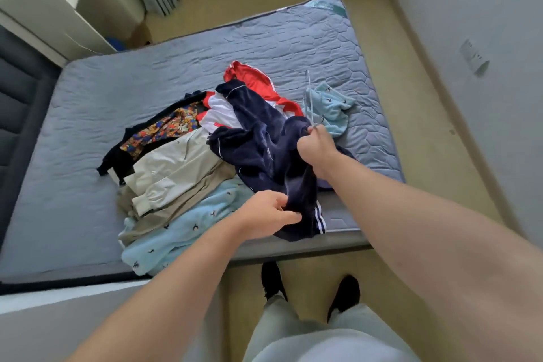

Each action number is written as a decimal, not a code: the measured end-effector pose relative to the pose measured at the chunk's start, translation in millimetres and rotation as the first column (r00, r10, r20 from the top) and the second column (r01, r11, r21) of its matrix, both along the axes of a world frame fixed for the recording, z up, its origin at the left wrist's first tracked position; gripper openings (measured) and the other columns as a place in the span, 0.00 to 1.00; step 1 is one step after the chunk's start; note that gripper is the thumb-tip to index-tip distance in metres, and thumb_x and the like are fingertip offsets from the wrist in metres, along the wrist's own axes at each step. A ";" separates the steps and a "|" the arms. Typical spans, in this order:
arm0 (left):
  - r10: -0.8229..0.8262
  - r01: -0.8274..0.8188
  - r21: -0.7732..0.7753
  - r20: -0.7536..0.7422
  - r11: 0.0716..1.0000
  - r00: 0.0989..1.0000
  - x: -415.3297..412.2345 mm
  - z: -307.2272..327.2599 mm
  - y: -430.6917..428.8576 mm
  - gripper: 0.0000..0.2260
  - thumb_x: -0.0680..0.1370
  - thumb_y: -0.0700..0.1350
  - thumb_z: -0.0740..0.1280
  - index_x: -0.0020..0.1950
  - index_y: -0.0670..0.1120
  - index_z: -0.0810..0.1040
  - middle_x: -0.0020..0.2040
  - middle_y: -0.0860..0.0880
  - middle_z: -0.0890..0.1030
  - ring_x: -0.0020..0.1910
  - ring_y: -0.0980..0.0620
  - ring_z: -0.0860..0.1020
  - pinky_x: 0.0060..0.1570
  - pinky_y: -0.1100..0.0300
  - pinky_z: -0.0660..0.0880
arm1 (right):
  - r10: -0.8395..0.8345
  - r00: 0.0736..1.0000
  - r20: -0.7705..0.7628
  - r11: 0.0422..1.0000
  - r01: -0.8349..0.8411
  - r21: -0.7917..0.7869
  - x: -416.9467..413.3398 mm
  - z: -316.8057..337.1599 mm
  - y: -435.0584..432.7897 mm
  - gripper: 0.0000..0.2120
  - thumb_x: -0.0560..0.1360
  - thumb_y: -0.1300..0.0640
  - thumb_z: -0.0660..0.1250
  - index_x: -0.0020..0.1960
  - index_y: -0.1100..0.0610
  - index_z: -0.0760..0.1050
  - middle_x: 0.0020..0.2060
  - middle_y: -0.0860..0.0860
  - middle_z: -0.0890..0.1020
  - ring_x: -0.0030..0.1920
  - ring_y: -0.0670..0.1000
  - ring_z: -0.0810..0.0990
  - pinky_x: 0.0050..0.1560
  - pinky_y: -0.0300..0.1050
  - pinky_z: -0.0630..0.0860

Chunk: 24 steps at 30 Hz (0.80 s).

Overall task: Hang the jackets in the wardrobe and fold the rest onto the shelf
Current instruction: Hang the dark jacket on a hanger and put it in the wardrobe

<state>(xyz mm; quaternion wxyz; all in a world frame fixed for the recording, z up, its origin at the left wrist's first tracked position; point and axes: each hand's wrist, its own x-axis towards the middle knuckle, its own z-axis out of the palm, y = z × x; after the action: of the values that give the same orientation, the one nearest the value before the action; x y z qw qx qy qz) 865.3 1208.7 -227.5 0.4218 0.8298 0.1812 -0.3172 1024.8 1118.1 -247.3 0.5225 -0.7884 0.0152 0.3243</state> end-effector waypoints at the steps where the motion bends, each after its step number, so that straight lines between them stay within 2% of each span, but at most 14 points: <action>1: -0.035 0.035 0.019 -0.026 0.999 0.999 0.1 4.5 -0.1 0.13 0.71 0.50 0.69 0.51 0.43 0.81 0.42 0.47 0.83 0.42 0.47 0.81 0.50 0.49 0.79 | 0.036 0.998 0.042 0.999 -0.036 0.001 -0.7 9.8 -8.8 0.12 0.77 0.66 0.60 0.41 0.50 0.65 0.44 0.51 0.71 0.42 0.51 0.71 0.37 0.37 0.69; 2: -0.036 0.037 0.049 -0.028 0.998 0.999 2.2 8.8 3.7 0.13 0.70 0.47 0.69 0.53 0.47 0.82 0.41 0.52 0.84 0.41 0.52 0.81 0.50 0.52 0.80 | 0.074 0.994 0.075 0.997 -0.073 -0.016 -2.6 20.9 -17.4 0.10 0.77 0.66 0.59 0.44 0.53 0.67 0.46 0.53 0.71 0.44 0.52 0.71 0.35 0.37 0.68; 3: -0.002 0.002 0.097 -0.002 0.995 1.000 7.3 13.5 9.6 0.14 0.70 0.42 0.68 0.54 0.51 0.83 0.41 0.55 0.84 0.40 0.56 0.81 0.45 0.57 0.80 | 0.098 0.989 0.114 0.995 -0.095 -0.030 -3.8 32.9 -25.5 0.09 0.77 0.67 0.59 0.46 0.54 0.68 0.46 0.53 0.71 0.44 0.52 0.71 0.33 0.35 0.67; 5: 0.117 -0.142 0.229 0.121 0.963 0.986 21.5 22.5 25.7 0.18 0.72 0.35 0.65 0.53 0.54 0.83 0.46 0.55 0.84 0.47 0.56 0.82 0.43 0.63 0.76 | 0.119 0.974 0.192 0.993 -0.113 -0.039 -6.0 51.7 -40.5 0.11 0.76 0.68 0.58 0.43 0.54 0.68 0.41 0.51 0.70 0.40 0.51 0.69 0.32 0.34 0.63; 7: 0.236 -0.305 0.279 0.253 0.911 0.938 39.4 29.5 41.7 0.16 0.74 0.32 0.62 0.52 0.51 0.80 0.52 0.50 0.83 0.54 0.49 0.81 0.49 0.58 0.78 | 0.145 0.964 0.224 0.989 -0.140 -0.039 -9.1 72.7 -54.1 0.08 0.76 0.69 0.56 0.44 0.59 0.71 0.37 0.51 0.71 0.41 0.51 0.70 0.30 0.35 0.65; 9: 0.294 -0.398 0.267 0.355 0.878 0.887 58.6 36.9 48.8 0.14 0.76 0.34 0.62 0.55 0.49 0.78 0.54 0.47 0.83 0.54 0.46 0.81 0.54 0.52 0.79 | 0.260 0.911 0.322 0.965 -0.231 -0.124 -11.8 98.5 -64.6 0.11 0.73 0.70 0.55 0.49 0.62 0.74 0.38 0.52 0.73 0.38 0.52 0.72 0.29 0.35 0.66; 10: 0.284 -0.409 0.273 0.402 0.871 0.871 68.5 40.5 48.7 0.12 0.77 0.36 0.62 0.56 0.49 0.78 0.54 0.47 0.83 0.53 0.46 0.81 0.55 0.52 0.78 | 0.319 0.875 0.366 0.947 -0.278 -0.161 -12.6 110.7 -69.0 0.12 0.71 0.71 0.55 0.48 0.61 0.73 0.38 0.51 0.73 0.36 0.51 0.71 0.27 0.34 0.65; 12: 0.210 -0.385 0.323 0.464 0.864 0.861 86.3 45.8 43.1 0.07 0.80 0.42 0.62 0.54 0.49 0.79 0.53 0.47 0.84 0.54 0.45 0.80 0.52 0.56 0.74 | 0.381 0.831 0.405 0.924 -0.334 -0.184 -15.0 133.7 -75.9 0.13 0.68 0.71 0.54 0.44 0.56 0.70 0.36 0.50 0.71 0.33 0.49 0.68 0.23 0.32 0.62; 14: 0.181 -0.361 0.325 0.472 0.874 0.863 98.5 47.4 31.6 0.07 0.82 0.48 0.63 0.52 0.48 0.80 0.52 0.45 0.84 0.55 0.44 0.80 0.51 0.55 0.73 | 0.403 0.795 0.453 0.915 -0.336 -0.224 -16.1 150.9 -80.5 0.14 0.67 0.71 0.53 0.41 0.52 0.67 0.37 0.49 0.71 0.34 0.48 0.67 0.24 0.32 0.63; 16: 0.205 -0.338 0.215 0.473 0.916 0.857 103.5 44.5 16.0 0.12 0.80 0.47 0.67 0.62 0.46 0.80 0.58 0.45 0.84 0.59 0.44 0.80 0.59 0.53 0.75 | 0.405 0.758 0.510 0.914 -0.320 -0.249 -19.6 162.9 -84.0 0.14 0.66 0.71 0.53 0.39 0.52 0.65 0.37 0.49 0.71 0.34 0.47 0.67 0.27 0.32 0.65; 18: 0.193 -0.239 0.042 0.462 0.970 0.866 101.4 44.7 -0.2 0.24 0.76 0.39 0.71 0.72 0.48 0.75 0.62 0.41 0.81 0.61 0.43 0.79 0.64 0.51 0.75 | 0.375 0.738 0.561 0.927 -0.292 -0.236 -22.5 170.7 -87.3 0.15 0.66 0.72 0.53 0.37 0.52 0.63 0.35 0.48 0.69 0.34 0.47 0.65 0.30 0.32 0.66; 20: 0.139 -0.097 -0.126 0.393 0.987 0.909 101.6 45.7 -12.5 0.31 0.74 0.34 0.71 0.76 0.51 0.70 0.60 0.43 0.80 0.58 0.45 0.80 0.57 0.55 0.77 | 0.356 0.730 0.583 0.934 -0.258 -0.248 -23.6 176.7 -94.4 0.15 0.66 0.73 0.52 0.37 0.52 0.62 0.34 0.47 0.68 0.34 0.48 0.65 0.31 0.33 0.66; 22: 0.005 0.052 -0.173 0.314 0.984 0.949 105.5 52.8 -19.9 0.25 0.75 0.33 0.69 0.70 0.50 0.75 0.58 0.45 0.81 0.54 0.48 0.82 0.50 0.55 0.79 | 0.334 0.724 0.603 0.941 -0.222 -0.255 -23.5 182.1 -99.9 0.15 0.65 0.73 0.52 0.37 0.52 0.62 0.34 0.47 0.68 0.36 0.50 0.65 0.31 0.35 0.65; 24: -0.149 0.179 -0.143 0.203 0.973 0.968 108.3 62.8 -23.7 0.13 0.75 0.34 0.68 0.54 0.50 0.80 0.49 0.47 0.82 0.43 0.54 0.83 0.40 0.58 0.79 | 0.289 0.734 0.614 0.955 -0.175 -0.239 -23.7 186.2 -103.8 0.15 0.65 0.73 0.51 0.37 0.52 0.63 0.34 0.47 0.68 0.36 0.51 0.65 0.30 0.36 0.64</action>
<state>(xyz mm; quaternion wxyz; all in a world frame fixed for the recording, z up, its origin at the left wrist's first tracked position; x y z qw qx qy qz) 973.6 1184.9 -164.7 0.4748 0.8321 0.0443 -0.2833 1001.2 1014.2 -61.1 0.3841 -0.8874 -0.2366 0.0950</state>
